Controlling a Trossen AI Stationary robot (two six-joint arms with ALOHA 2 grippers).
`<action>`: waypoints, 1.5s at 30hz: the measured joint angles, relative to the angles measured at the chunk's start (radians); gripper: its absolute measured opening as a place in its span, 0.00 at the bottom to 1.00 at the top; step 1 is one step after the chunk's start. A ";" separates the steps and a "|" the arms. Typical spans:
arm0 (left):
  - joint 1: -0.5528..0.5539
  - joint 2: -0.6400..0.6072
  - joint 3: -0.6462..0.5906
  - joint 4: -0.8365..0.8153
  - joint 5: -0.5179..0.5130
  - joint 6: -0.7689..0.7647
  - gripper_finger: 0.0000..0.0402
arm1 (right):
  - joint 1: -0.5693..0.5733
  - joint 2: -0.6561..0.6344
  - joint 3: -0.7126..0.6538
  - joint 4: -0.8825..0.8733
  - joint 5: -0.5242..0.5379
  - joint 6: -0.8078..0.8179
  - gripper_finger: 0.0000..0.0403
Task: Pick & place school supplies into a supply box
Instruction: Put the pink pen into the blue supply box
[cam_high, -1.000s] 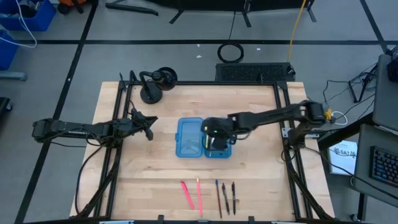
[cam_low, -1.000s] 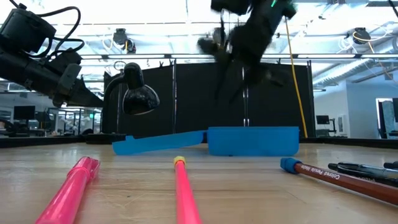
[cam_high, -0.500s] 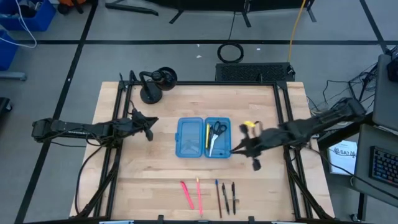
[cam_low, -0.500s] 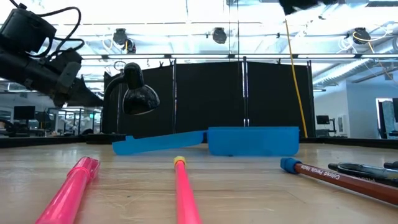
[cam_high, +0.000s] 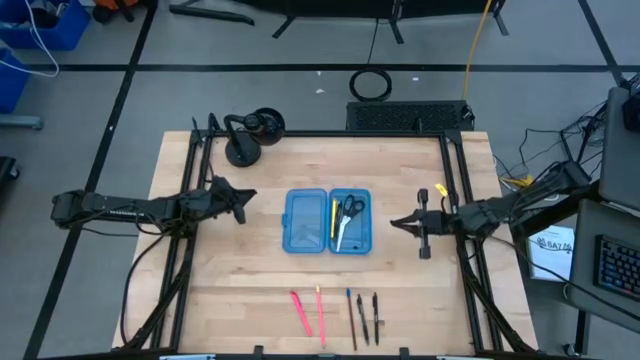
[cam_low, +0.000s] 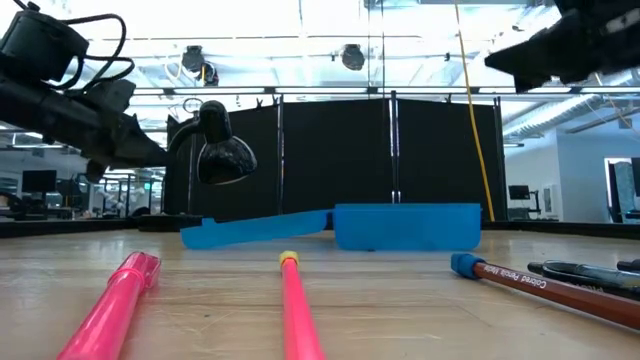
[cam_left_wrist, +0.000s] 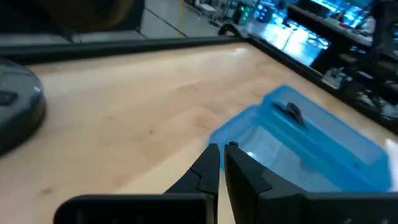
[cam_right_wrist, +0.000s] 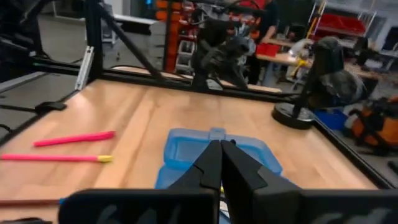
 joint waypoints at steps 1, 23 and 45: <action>-0.004 0.000 0.000 0.006 0.018 -0.010 0.06 | -0.001 -0.003 -0.021 0.027 -0.002 -0.011 0.00; -0.526 0.694 0.837 -0.536 -0.210 -0.304 0.06 | -0.107 -0.046 -0.070 -0.006 -0.079 -0.036 0.00; -0.731 1.735 1.863 -0.977 -0.008 -1.356 0.06 | -0.118 -0.060 -0.139 -0.064 -0.165 -0.046 0.00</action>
